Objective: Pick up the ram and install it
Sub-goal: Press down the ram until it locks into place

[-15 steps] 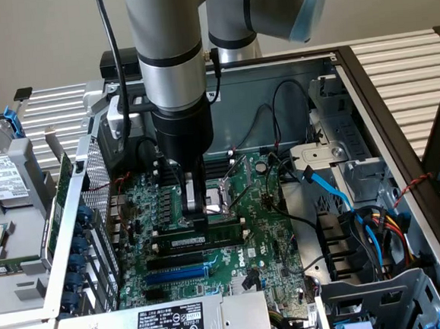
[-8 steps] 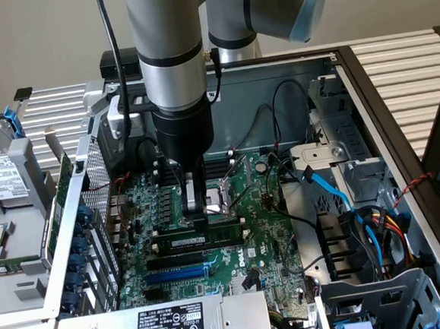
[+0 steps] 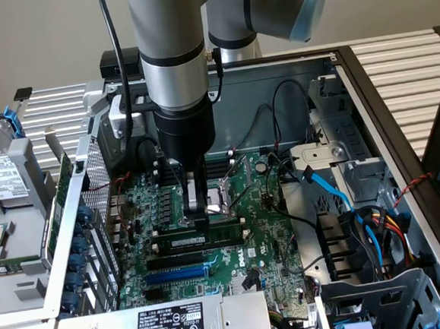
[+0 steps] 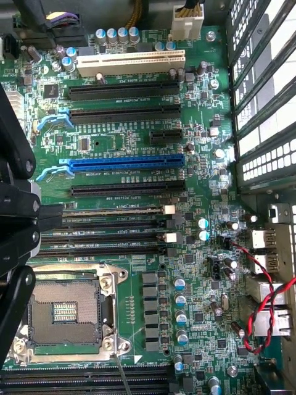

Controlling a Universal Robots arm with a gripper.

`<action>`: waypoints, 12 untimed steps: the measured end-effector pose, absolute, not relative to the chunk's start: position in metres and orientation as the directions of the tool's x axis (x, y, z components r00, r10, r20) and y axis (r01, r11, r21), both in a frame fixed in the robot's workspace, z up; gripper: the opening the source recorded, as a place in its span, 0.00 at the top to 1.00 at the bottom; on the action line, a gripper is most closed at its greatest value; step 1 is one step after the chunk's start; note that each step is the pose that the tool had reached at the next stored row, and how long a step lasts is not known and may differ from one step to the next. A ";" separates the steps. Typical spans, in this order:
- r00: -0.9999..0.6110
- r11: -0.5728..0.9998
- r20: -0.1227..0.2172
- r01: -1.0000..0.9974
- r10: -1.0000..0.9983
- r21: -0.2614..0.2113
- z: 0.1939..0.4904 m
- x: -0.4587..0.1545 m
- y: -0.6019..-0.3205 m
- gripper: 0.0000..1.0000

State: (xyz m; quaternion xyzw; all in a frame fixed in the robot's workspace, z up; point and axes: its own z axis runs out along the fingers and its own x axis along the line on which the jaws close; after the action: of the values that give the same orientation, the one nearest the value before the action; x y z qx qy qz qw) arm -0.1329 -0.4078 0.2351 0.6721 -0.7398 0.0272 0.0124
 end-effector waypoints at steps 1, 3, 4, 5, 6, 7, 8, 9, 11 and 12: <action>-0.096 0.095 0.055 -0.995 -0.994 -0.024 0.235 -0.133 -0.408 0.89; -0.096 0.095 0.055 -0.995 -0.994 -0.024 0.235 -0.133 -0.408 0.89; -0.096 0.095 0.055 -0.995 -0.994 -0.024 0.235 -0.133 -0.408 0.89; -0.096 0.095 0.055 -0.995 -0.994 -0.024 0.234 -0.133 -0.408 0.89; -0.096 0.095 0.055 -0.995 -0.994 -0.024 0.234 -0.133 -0.408 0.89; -0.096 0.095 0.055 -0.995 -0.994 -0.024 0.234 -0.133 -0.408 0.89; -0.096 0.095 0.055 -0.995 -0.994 -0.024 0.234 -0.133 -0.408 0.89; -0.096 0.095 0.055 -0.995 -0.994 -0.024 0.234 -0.133 -0.408 0.89; -0.096 0.095 0.055 -0.995 -0.994 -0.024 0.233 -0.133 -0.408 0.89; -0.096 0.095 0.055 -0.995 -0.994 -0.024 0.233 -0.133 -0.408 0.89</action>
State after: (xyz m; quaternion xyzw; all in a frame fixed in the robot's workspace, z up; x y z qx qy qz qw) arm -0.1328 -0.4078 0.2335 0.6721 -0.7398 0.0273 0.0124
